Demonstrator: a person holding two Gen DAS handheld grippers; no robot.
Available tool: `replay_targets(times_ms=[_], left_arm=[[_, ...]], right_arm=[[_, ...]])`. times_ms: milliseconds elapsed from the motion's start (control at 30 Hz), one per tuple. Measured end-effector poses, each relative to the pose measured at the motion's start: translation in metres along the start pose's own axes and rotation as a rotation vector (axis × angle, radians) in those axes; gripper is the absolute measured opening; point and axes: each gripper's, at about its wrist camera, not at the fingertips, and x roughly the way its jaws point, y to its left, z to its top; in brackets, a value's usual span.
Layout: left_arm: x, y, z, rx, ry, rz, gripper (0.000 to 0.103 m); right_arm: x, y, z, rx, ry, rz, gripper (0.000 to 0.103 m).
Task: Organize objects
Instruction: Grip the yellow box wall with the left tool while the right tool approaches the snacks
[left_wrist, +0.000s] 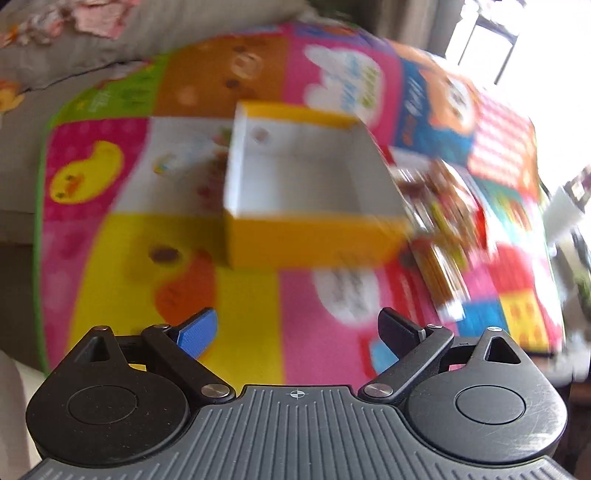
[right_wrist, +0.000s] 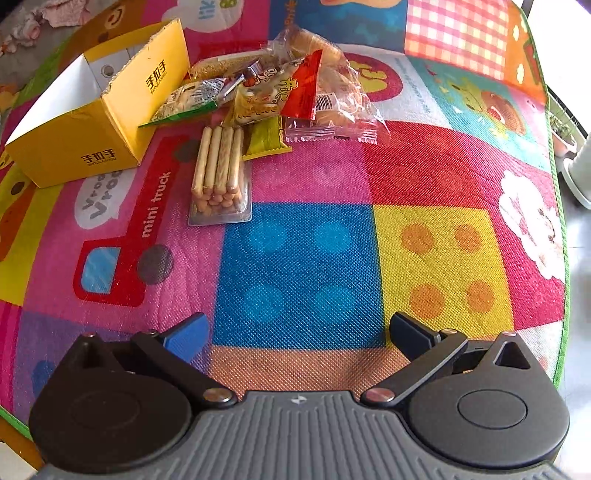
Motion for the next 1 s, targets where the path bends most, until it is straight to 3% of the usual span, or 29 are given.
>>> replay_targets(times_ms=[100,200,367,500,567,600,633,700,800,900,1000], left_arm=[[0.013,0.026,0.051,-0.074,0.011,0.047,0.096],[0.043,0.031,0.082,-0.042,0.087,0.09,0.095],[0.09,0.021,0.108,0.02,0.194,0.134,0.079],[0.118,0.014,0.114,0.042,0.27,0.136,0.072],[0.125,0.012,0.116,0.04,0.3,0.114,0.054],[0.126,0.011,0.116,0.049,0.307,0.121,0.024],[0.125,0.011,0.116,0.06,0.301,0.171,0.011],[0.119,0.013,0.115,0.052,0.295,0.205,0.011],[0.112,0.013,0.113,0.038,0.302,0.205,0.008],[0.113,0.0,0.112,0.098,0.315,0.242,0.008],[0.117,-0.013,0.111,0.213,0.338,0.275,0.009]], right_arm=[[0.0,-0.001,0.004,0.004,0.04,0.0,0.103],[0.0,0.0,0.003,0.01,0.029,-0.004,0.103],[-0.005,0.001,-0.014,0.036,-0.071,-0.018,0.103],[0.001,-0.004,0.005,0.046,0.028,-0.004,0.103],[0.004,-0.006,0.014,0.023,0.093,0.013,0.103],[0.005,-0.008,0.018,0.014,0.117,0.031,0.103],[0.004,-0.011,0.02,0.011,0.13,0.058,0.103],[-0.001,-0.021,0.025,0.029,0.149,0.113,0.103],[-0.026,-0.034,0.037,0.075,0.115,0.128,0.103],[-0.057,-0.04,0.051,0.05,0.058,0.135,0.103],[-0.085,-0.036,0.064,-0.012,-0.036,0.087,0.103]])
